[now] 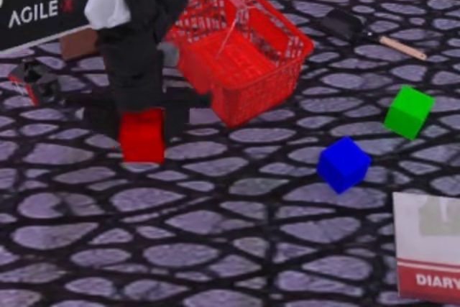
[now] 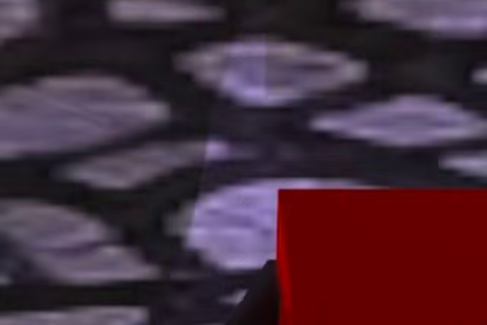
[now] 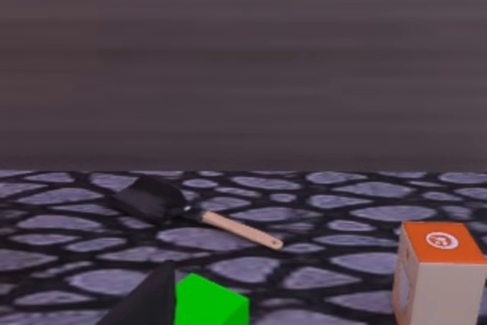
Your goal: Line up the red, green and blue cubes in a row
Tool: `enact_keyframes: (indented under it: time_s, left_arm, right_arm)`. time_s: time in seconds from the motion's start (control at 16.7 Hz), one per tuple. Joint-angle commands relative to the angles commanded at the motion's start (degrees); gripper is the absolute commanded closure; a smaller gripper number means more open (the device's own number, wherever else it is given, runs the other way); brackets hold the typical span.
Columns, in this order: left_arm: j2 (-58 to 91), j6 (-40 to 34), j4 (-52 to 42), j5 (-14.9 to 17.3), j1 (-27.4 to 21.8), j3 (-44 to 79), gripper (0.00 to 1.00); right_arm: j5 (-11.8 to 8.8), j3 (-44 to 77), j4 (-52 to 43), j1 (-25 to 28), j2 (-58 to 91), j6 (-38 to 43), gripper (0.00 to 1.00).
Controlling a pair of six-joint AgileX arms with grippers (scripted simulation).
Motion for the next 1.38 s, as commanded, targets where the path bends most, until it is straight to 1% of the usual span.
enact_keyframes:
  time_s: [0.18,0.3,0.36,0.72,1.08,1.2,1.38]
  left_arm:
    - [-7.1,-9.8,2.4,-0.2,-8.4,-9.8,1.00]
    - [-10.5,-13.5,3.7,-0.3,-12.0,-13.5,1.00]
    - [-11.5,-14.5,4.0,-0.4,-12.9,-14.4,1.00]
    - [-11.2,-14.5,5.0,-0.4,-13.0,-15.3,1.00]
    - [-6.8,-14.6,17.3,-0.4,-13.0,-22.4,1.00]
    - [-5.8,-14.6,19.1,-0.4,-13.1,-23.6,1.00]
    - [-5.8,-14.6,19.1,-0.4,-13.1,-23.7,1.00]
  right_arm:
    - [0.0,0.0,0.0,0.0,0.0,0.0,0.00]
    - [0.0,0.0,0.0,0.0,0.0,0.0,0.00]
    - [0.0,0.0,0.0,0.0,0.0,0.0,0.00]
    - [0.0,0.0,0.0,0.0,0.0,0.0,0.00]
    - [0.0,0.0,0.0,0.0,0.0,0.0,0.00]
    - [0.0,0.0,0.0,0.0,0.0,0.0,0.00]
    - [0.0,0.0,0.0,0.0,0.0,0.0,0.00]
